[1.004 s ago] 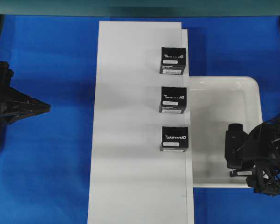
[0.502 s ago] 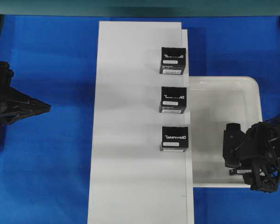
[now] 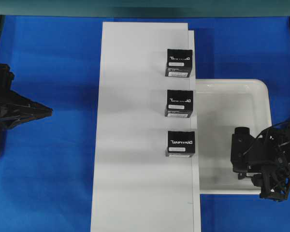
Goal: Place the box from the white plastic tray onto the white base.
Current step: 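Lower the open right gripper around the black box in the tray, then close the right gripper on the box and lift it, then carry the box left onto the base below the third box, then lower the box onto the base and open the right gripper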
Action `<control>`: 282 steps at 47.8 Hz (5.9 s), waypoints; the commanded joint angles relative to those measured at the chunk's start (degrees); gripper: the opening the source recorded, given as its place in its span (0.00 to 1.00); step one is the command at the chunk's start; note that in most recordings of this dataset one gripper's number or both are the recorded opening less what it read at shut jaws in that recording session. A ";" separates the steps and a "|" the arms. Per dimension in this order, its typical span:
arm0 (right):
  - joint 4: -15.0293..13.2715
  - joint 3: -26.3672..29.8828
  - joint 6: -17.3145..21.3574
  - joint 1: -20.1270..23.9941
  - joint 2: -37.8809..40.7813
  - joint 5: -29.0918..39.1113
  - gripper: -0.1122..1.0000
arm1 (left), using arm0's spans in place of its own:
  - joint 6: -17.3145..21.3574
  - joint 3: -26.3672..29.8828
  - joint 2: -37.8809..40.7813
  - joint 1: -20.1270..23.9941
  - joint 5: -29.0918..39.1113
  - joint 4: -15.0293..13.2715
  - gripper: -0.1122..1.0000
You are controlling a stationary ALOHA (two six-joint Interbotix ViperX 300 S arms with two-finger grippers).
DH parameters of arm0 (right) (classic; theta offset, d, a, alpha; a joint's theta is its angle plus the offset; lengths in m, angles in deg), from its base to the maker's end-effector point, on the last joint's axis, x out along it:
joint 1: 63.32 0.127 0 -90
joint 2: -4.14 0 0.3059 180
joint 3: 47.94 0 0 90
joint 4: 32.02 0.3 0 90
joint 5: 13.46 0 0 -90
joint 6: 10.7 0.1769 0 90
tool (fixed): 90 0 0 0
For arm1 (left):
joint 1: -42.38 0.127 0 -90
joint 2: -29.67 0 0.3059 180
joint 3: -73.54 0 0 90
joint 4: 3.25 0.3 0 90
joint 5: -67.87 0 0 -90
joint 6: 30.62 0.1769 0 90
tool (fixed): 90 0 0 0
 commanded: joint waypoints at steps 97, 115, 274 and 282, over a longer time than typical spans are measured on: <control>-1.49 57.66 2.90 -0.09 25.31 36.30 0.63 | -1.05 1.76 -0.53 -0.97 5.89 0.09 0.03; -1.58 56.51 2.72 -0.44 30.50 29.71 0.63 | -0.97 1.85 -1.76 -1.14 7.21 0.09 0.03; -11.51 54.58 -5.10 -3.34 16.08 16.96 0.99 | -1.05 1.23 -4.39 -2.29 12.39 0.09 0.03; -13.18 53.44 -5.19 -5.19 12.30 16.79 0.99 | -0.79 1.32 -4.39 -2.29 12.39 0.09 0.03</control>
